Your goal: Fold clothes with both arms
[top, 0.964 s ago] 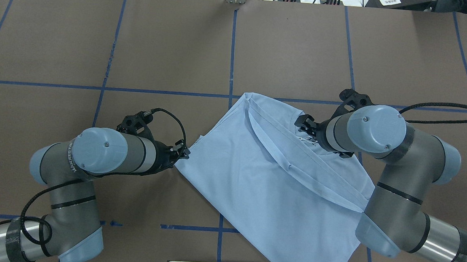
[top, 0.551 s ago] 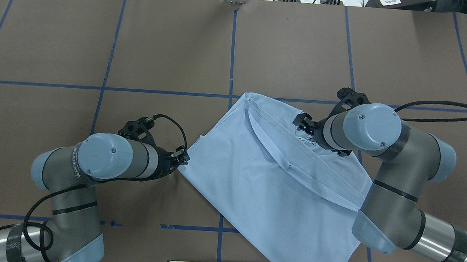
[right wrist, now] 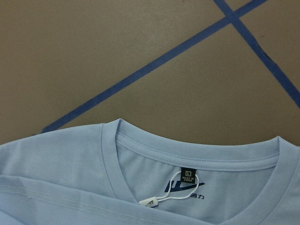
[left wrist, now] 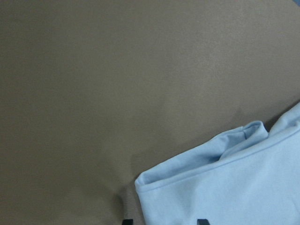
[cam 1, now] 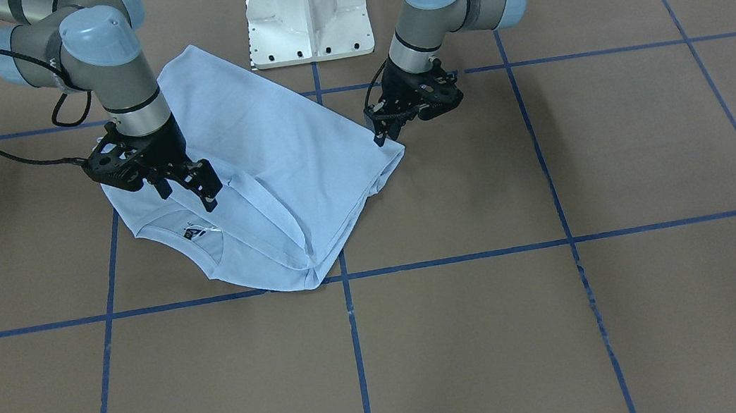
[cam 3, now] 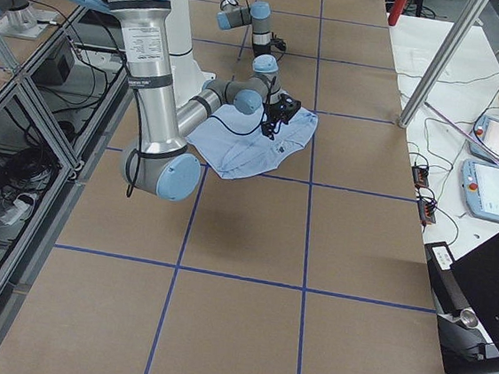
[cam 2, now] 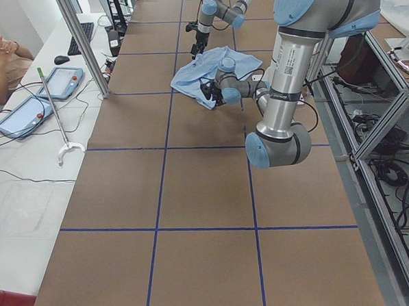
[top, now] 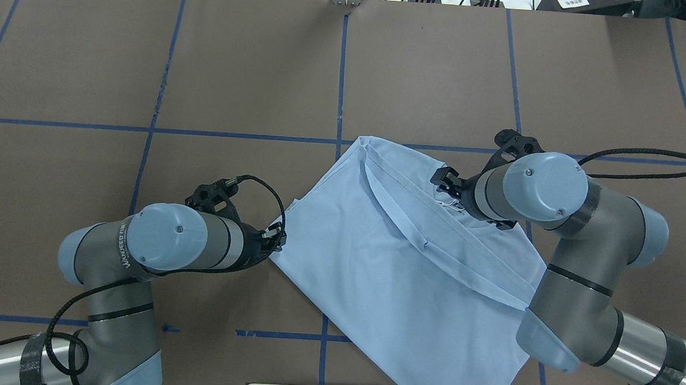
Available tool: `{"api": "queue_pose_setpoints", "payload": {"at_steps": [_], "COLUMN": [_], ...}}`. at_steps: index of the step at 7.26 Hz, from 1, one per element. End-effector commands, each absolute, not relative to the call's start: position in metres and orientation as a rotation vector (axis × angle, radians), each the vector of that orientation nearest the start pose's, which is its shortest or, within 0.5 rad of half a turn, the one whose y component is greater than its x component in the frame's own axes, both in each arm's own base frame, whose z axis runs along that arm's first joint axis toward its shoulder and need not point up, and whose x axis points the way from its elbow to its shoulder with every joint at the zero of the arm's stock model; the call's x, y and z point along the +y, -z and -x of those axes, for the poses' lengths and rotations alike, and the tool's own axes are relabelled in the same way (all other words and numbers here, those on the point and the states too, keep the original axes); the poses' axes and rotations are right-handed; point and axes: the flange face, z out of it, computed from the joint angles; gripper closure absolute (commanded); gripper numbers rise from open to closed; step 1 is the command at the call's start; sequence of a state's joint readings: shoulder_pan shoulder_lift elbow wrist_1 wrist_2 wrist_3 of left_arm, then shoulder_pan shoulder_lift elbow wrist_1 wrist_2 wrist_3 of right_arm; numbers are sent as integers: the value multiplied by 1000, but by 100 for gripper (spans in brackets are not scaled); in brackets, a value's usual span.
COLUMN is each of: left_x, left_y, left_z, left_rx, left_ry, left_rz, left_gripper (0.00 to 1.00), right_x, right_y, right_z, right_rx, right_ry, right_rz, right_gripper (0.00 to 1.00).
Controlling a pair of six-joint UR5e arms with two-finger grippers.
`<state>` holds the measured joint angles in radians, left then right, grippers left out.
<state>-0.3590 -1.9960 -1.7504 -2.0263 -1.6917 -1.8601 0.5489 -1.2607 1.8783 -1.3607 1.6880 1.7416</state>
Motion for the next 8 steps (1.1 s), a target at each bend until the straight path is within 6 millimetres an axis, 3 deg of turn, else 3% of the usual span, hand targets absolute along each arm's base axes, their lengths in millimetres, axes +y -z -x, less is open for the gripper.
{"api": "queue_pose_setpoints", "payload": {"at_steps": [1, 4, 6, 8], "left_x": [-337, -339, -348, -383], "left_y": [-291, -293, -294, -296], "left_z": [-551, -552, -548, -525], "left_rx": [1069, 1063, 1064, 1054], "left_ry": [515, 520, 544, 506], "left_rz": [68, 60, 23, -67], "left_gripper": [59, 64, 100, 100], "right_x": [-412, -413, -413, -413], "right_y": [-334, -336, -336, -337], "right_z": [440, 440, 441, 441], "right_rx": [-846, -842, -842, -840], "right_ry": [-629, -631, -631, -632], "right_rz": [-50, -50, -50, -49], "right_gripper": [0, 0, 0, 0]}}
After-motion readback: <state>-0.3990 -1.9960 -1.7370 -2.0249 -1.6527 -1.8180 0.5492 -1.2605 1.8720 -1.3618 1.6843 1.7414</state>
